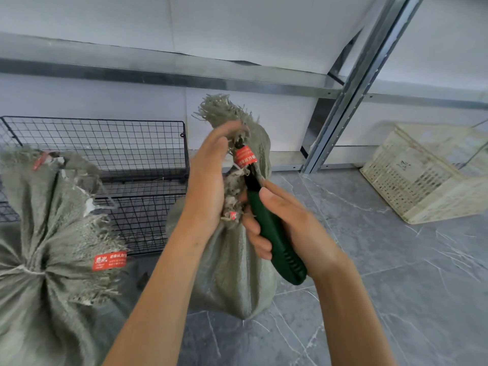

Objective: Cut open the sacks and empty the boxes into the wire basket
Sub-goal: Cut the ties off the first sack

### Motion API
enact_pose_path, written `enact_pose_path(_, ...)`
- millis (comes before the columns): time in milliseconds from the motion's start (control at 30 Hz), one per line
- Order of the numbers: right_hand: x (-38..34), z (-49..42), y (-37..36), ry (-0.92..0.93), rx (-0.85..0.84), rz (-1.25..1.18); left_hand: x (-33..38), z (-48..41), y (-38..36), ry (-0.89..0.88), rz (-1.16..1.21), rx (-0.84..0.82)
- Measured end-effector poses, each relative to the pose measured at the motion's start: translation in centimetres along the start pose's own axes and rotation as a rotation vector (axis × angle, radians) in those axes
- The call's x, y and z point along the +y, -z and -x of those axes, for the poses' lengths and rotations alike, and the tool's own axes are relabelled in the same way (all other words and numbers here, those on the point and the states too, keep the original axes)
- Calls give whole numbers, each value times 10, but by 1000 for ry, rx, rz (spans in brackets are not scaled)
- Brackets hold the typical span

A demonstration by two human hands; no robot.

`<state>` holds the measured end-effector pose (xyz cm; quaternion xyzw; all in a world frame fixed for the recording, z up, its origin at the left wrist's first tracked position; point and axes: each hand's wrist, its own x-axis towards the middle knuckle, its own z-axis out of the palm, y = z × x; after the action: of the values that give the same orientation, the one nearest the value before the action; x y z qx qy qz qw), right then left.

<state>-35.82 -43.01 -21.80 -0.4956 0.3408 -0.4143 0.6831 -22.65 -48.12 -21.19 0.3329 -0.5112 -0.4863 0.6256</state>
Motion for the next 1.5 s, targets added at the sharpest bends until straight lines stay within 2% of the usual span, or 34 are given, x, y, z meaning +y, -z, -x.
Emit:
enact_pose_path(167, 0, 2, -1, -38, -59, -287, 0, 5, -18, 164, 32, 43)
enact_pose_path(300, 4, -4, -9, -53, -99, -421, -3, 8, -18, 91, 1, 105)
enact_pose_path(500, 14, -14, -19, -57, -66, -498, -14, 9, -13, 17, -2, 247)
enact_pose_path(867, 22, -19, -23, -58, -50, -518, -15, 11, -11, -52, -47, 296)
enact_pose_path(1067, 24, -23, -26, -51, -37, -569, -14, 11, -7, 0, -30, 354)
enact_pose_path(1200, 27, -30, -23, 27, -6, -800, -18, 20, -17, 117, 42, 411)
enact_pose_path(1333, 24, -31, -21, 16, 38, -722, -19, 16, -15, 69, 9, 393)
enact_pose_path(1500, 21, -35, -27, 41, 111, -528, -18, 13, -9, 115, 64, 330)
